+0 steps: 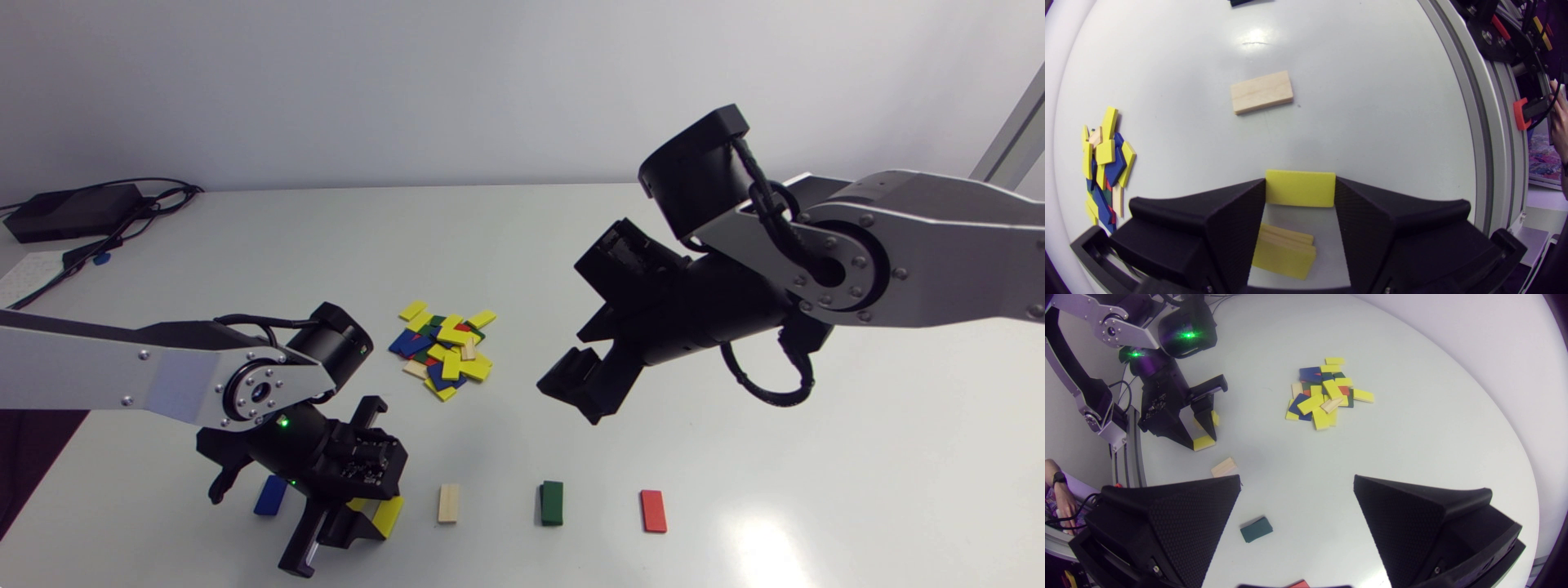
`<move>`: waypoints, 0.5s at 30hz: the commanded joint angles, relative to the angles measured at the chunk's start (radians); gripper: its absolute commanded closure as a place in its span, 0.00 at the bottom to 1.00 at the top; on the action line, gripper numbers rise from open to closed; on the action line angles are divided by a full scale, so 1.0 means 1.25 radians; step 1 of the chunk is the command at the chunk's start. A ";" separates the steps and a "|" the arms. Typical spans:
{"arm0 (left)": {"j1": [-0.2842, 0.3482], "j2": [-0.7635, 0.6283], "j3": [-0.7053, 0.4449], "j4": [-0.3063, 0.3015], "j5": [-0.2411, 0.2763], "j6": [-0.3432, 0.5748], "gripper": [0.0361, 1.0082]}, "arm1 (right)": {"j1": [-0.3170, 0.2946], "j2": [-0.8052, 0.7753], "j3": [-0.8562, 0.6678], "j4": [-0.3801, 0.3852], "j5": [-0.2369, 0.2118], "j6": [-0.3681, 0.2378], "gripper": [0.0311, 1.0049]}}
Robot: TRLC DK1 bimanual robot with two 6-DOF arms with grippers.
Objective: Take domino bricks one by one from the mixed stack on the table and place each onto the existing stack of the same color.
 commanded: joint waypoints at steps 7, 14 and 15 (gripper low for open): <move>0.014 0.021 -0.011 0.013 -0.013 -0.007 0.79 | -0.006 -0.031 -0.041 0.007 -0.001 0.009 0.04; 0.026 0.036 -0.006 0.020 -0.015 -0.002 0.79 | -0.009 -0.033 -0.047 0.007 -0.001 0.005 0.04; 0.029 0.038 -0.005 0.022 -0.015 -0.001 0.79 | -0.009 -0.032 -0.048 0.008 -0.002 0.005 0.04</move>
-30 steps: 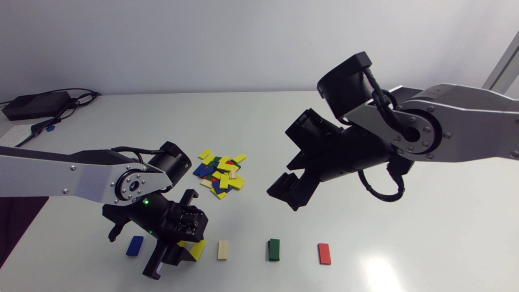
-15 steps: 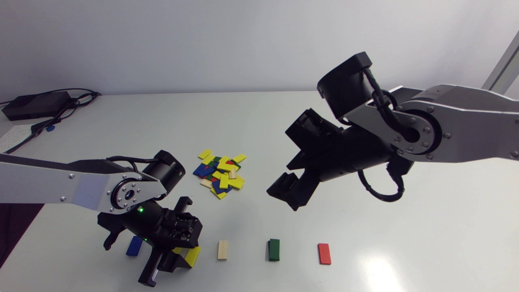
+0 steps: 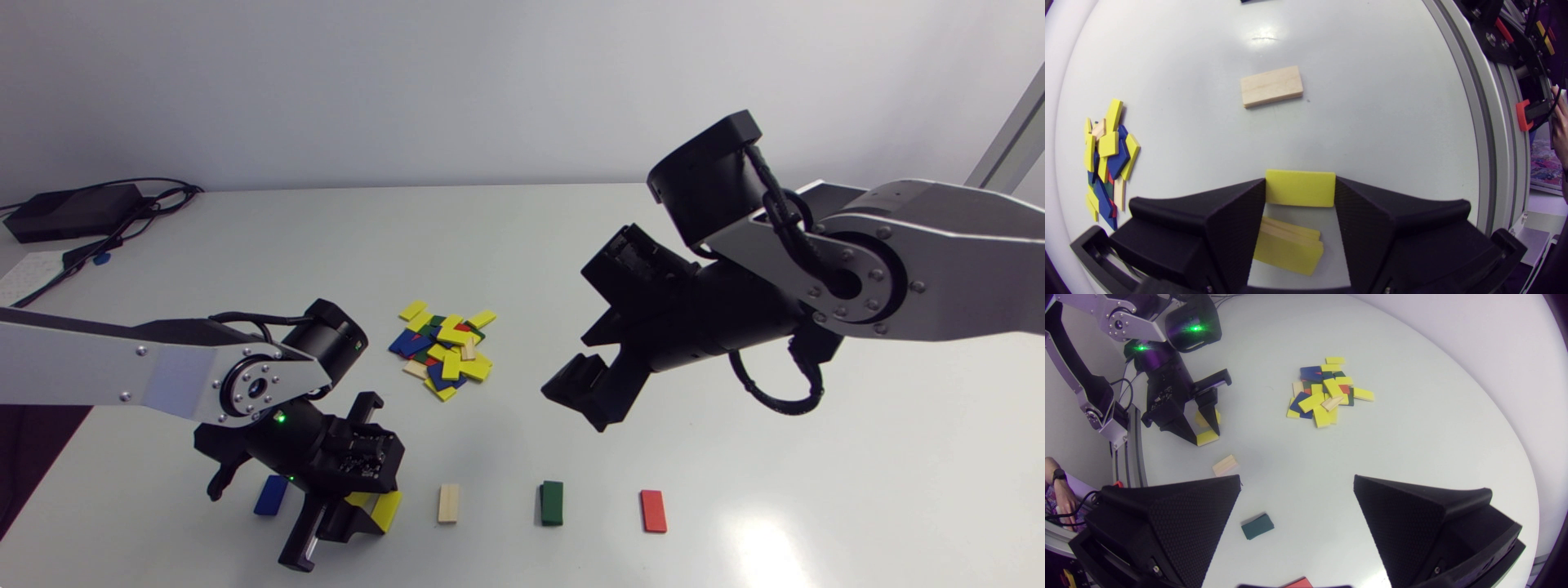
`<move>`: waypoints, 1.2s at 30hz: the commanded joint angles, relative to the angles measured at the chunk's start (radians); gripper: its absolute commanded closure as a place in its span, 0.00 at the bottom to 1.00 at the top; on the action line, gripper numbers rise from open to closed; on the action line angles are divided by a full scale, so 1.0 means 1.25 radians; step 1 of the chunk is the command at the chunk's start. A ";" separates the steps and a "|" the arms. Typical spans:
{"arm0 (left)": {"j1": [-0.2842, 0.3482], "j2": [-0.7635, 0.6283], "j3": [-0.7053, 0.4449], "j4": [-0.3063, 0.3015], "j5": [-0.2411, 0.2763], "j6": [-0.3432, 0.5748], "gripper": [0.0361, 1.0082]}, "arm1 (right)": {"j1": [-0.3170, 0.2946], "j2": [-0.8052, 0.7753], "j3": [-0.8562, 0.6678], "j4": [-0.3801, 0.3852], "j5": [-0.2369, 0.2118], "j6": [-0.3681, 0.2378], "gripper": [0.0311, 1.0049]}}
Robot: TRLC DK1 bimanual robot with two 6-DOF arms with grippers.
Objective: Take domino bricks one by one from the mixed stack on the table and place each onto the existing stack of the same color.
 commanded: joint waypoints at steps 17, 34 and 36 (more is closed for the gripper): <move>0.034 0.062 0.011 0.017 -0.022 0.022 0.79 | -0.017 0.012 -0.019 0.015 -0.004 -0.002 0.04; 0.048 0.039 -0.018 0.005 -0.032 0.033 0.79 | -0.017 0.012 -0.021 0.016 -0.004 -0.003 0.04; 0.050 0.034 -0.025 0.003 -0.032 0.033 0.79 | -0.017 0.012 -0.022 0.016 -0.004 -0.003 0.04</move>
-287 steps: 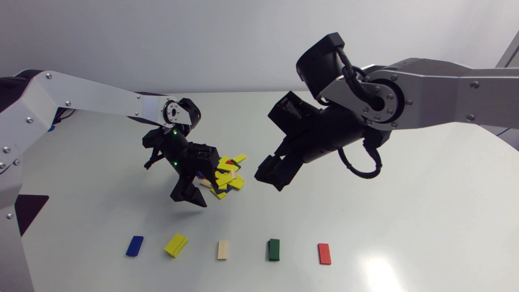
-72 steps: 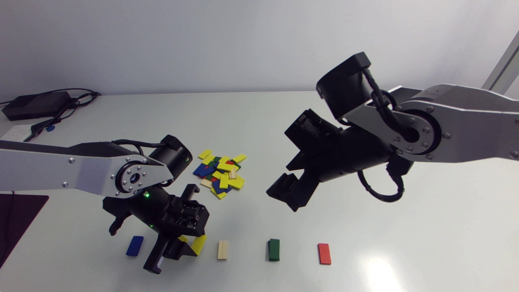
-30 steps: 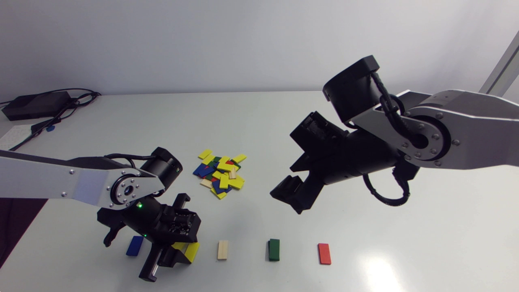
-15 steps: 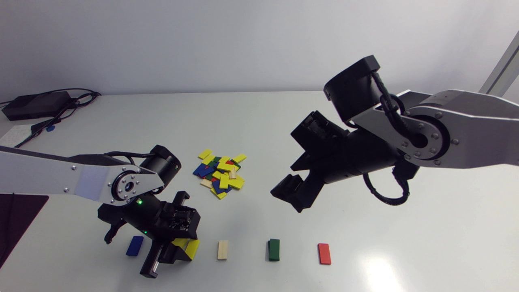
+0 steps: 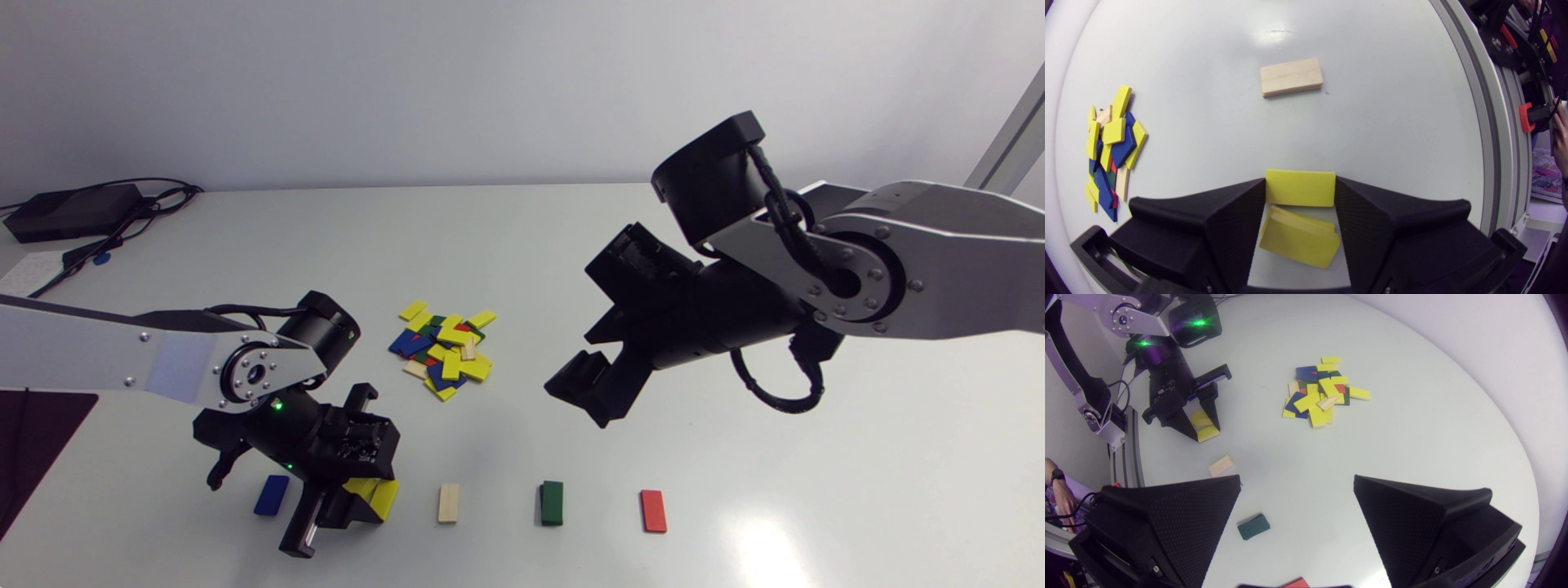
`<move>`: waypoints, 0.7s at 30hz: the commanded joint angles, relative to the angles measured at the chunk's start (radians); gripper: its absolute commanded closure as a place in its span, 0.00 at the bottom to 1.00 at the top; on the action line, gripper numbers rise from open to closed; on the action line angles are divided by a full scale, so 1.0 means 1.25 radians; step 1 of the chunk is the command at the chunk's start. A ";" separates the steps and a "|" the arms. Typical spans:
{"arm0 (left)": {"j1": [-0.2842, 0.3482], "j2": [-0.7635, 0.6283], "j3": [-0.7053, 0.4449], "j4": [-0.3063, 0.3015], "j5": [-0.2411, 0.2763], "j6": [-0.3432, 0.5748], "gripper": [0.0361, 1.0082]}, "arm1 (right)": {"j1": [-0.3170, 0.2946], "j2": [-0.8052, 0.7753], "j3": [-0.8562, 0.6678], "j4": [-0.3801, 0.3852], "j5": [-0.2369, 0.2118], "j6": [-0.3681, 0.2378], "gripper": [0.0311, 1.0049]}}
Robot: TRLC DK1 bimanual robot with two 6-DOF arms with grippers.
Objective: Take domino bricks one by one from the mixed stack on the table and place each onto the existing stack of the same color.
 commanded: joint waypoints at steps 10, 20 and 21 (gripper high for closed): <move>0.027 -0.013 -0.061 -0.005 -0.040 0.031 0.79 | -0.003 0.002 -0.027 0.009 -0.004 0.000 0.04; 0.022 -0.018 -0.060 -0.005 -0.043 0.028 0.79 | -0.004 -0.011 -0.035 0.010 -0.004 0.000 0.04; 0.017 -0.017 -0.058 -0.005 -0.042 0.027 0.79 | -0.003 -0.012 -0.035 0.010 -0.004 0.000 0.04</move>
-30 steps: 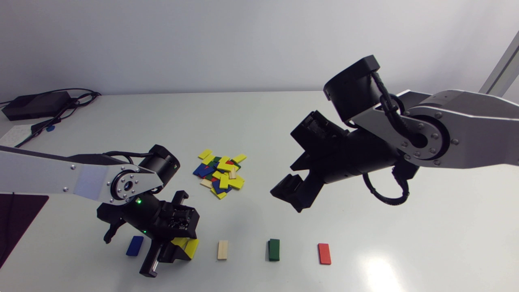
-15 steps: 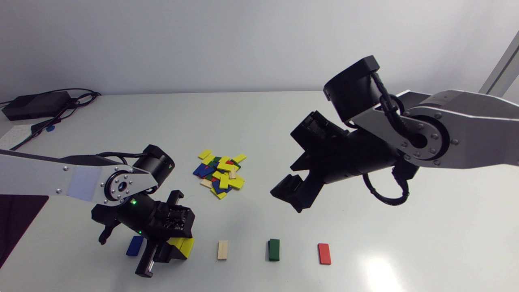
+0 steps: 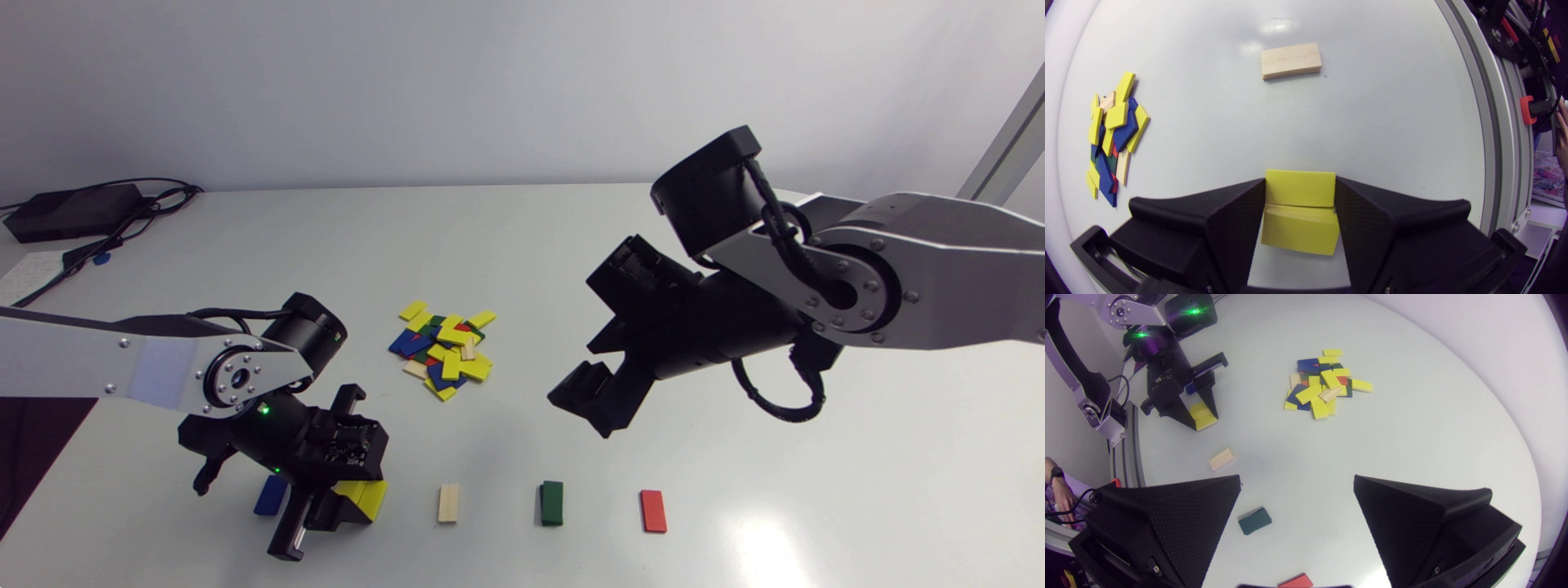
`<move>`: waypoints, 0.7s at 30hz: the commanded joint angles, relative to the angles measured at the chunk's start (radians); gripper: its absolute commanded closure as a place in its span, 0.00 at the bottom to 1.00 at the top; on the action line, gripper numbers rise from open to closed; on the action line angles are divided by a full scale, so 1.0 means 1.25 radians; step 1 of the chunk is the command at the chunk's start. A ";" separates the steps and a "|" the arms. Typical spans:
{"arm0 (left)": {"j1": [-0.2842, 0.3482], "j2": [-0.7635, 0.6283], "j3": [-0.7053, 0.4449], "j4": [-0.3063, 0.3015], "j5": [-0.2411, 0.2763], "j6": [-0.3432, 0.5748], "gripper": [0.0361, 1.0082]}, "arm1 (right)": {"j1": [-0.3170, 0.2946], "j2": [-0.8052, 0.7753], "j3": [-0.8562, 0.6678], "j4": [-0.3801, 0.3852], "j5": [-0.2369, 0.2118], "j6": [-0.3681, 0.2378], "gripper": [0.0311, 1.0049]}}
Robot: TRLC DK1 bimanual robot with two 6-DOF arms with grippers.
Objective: Take domino bricks one by one from the mixed stack on the table and place each onto the existing stack of the same color.
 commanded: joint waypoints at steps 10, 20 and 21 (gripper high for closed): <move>-0.026 0.013 -0.026 -0.007 -0.026 0.009 0.51 | -0.007 -0.015 -0.017 0.008 -0.004 -0.003 0.04; -0.036 0.019 -0.018 -0.021 -0.026 0.009 0.12 | -0.009 -0.011 -0.016 0.008 -0.004 -0.005 0.04; -0.037 0.018 -0.016 -0.025 -0.026 0.009 0.10 | -0.008 -0.010 -0.015 0.008 -0.004 -0.005 0.04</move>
